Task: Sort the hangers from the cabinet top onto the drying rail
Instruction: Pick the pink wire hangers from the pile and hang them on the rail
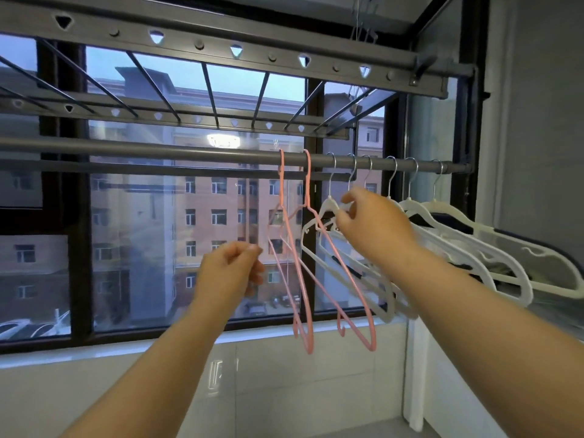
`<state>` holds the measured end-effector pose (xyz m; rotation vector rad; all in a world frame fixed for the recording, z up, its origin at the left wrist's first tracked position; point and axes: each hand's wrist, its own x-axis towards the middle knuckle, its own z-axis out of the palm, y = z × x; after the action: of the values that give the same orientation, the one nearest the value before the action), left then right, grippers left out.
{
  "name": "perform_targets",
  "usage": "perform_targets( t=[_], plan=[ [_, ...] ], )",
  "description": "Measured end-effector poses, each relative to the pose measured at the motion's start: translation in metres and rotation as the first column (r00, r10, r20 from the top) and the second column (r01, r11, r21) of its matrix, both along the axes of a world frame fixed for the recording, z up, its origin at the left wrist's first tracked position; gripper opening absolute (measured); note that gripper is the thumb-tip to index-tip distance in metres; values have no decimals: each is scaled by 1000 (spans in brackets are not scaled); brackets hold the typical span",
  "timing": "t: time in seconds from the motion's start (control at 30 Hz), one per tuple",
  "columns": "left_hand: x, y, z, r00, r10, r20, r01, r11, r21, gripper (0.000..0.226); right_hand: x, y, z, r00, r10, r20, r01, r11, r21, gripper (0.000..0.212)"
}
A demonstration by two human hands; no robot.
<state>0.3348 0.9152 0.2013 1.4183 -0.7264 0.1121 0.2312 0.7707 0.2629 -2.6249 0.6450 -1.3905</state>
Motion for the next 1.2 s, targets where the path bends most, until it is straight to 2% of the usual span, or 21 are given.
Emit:
perform_targets(
  t=[0.1, 0.27, 0.47, 0.6, 0.77, 0.87, 1.03, 1.2],
  plan=[
    [-9, 16, -25, 999, 11, 31, -11, 1000, -8, 27, -19, 3, -8, 999, 21, 33, -19, 999, -40, 27],
    [-42, 15, -80, 989, -23, -147, 24, 1000, -1, 26, -70, 0, -27, 991, 91, 95, -86, 995, -59, 22],
    [-122, -37, -135, 969, -163, -186, 197, 963, 182, 26, -151, -33, -71, 962, 217, 167, -242, 959, 146, 15],
    [-192, -107, -151, 942, -257, -218, 307, 921, 239, 27, -230, -88, -106, 967, 234, 100, -255, 900, 354, 13],
    [-278, -205, -179, 930, -335, -154, 367, 872, 323, 31, -335, -179, -149, 985, 129, 117, -174, 773, 610, 19],
    [-314, -261, -205, 931, -330, -155, 365, 842, 398, 35, -395, -228, -183, 994, -23, 108, -64, 676, 734, 18],
    [-355, -347, -254, 915, -353, -196, 402, 750, 526, 36, -483, -295, -239, 972, -232, -27, 165, 602, 781, 17],
    [-386, -418, -281, 885, -401, -236, 463, 701, 543, 37, -524, -349, -269, 927, -364, -89, 286, 532, 797, 19]
  ],
)
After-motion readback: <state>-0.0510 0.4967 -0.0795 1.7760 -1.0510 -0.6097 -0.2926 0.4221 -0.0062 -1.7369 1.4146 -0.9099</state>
